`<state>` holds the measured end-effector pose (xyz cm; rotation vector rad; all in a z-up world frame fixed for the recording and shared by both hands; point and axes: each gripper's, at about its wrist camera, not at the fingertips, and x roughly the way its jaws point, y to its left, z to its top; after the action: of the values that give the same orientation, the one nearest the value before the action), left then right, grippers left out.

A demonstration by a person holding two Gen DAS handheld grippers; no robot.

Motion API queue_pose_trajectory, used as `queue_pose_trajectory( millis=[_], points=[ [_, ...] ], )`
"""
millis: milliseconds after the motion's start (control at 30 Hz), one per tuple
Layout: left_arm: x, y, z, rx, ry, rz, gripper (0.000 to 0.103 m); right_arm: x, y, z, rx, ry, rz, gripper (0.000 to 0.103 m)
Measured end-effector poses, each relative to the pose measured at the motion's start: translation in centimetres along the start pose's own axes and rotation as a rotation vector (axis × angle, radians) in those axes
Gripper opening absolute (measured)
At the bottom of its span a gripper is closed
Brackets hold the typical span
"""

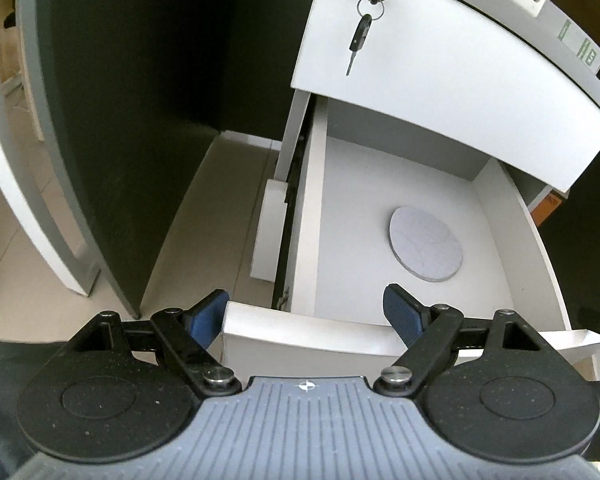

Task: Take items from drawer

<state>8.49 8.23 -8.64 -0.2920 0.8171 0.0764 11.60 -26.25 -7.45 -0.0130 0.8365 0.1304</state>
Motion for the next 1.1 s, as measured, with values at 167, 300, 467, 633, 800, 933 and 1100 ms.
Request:
queue_pose_trajectory(
  millis=[167, 300, 467, 633, 800, 933, 1100],
  points=[
    [-1.1, -0.3, -1.0, -0.015, 0.010, 0.021, 0.084, -0.9, 0.2, -1.0, 0.028, 0.003, -0.009, 0.103],
    [-1.7, -0.5, -1.6, -0.017, 0.021, 0.040, 0.084, -1.5, 0.4, -1.5, 0.025, 0.010, -0.019, 0.103],
    [-2.0, -0.4, -1.9, -0.012, 0.032, 0.041, 0.084, -1.7, 0.5, -1.6, 0.019, 0.020, -0.022, 0.103],
    [-1.9, -0.4, -1.9, -0.010, 0.032, 0.039, 0.084, -1.8, 0.4, -1.3, 0.009, 0.034, -0.019, 0.103],
    [-2.4, -0.7, -1.6, 0.020, 0.016, 0.052, 0.076, -2.6, 0.7, -0.4, -0.014, 0.000, -0.053, 0.103],
    [-3.1, -0.7, -0.9, -0.005, -0.004, 0.053, 0.072, -3.5, 0.9, 0.9, -0.020, -0.041, -0.031, 0.103],
    [-4.2, -1.6, -0.2, 0.030, -0.056, 0.048, 0.069, -3.9, 1.9, 2.4, -0.086, -0.071, 0.016, 0.103]
  ],
)
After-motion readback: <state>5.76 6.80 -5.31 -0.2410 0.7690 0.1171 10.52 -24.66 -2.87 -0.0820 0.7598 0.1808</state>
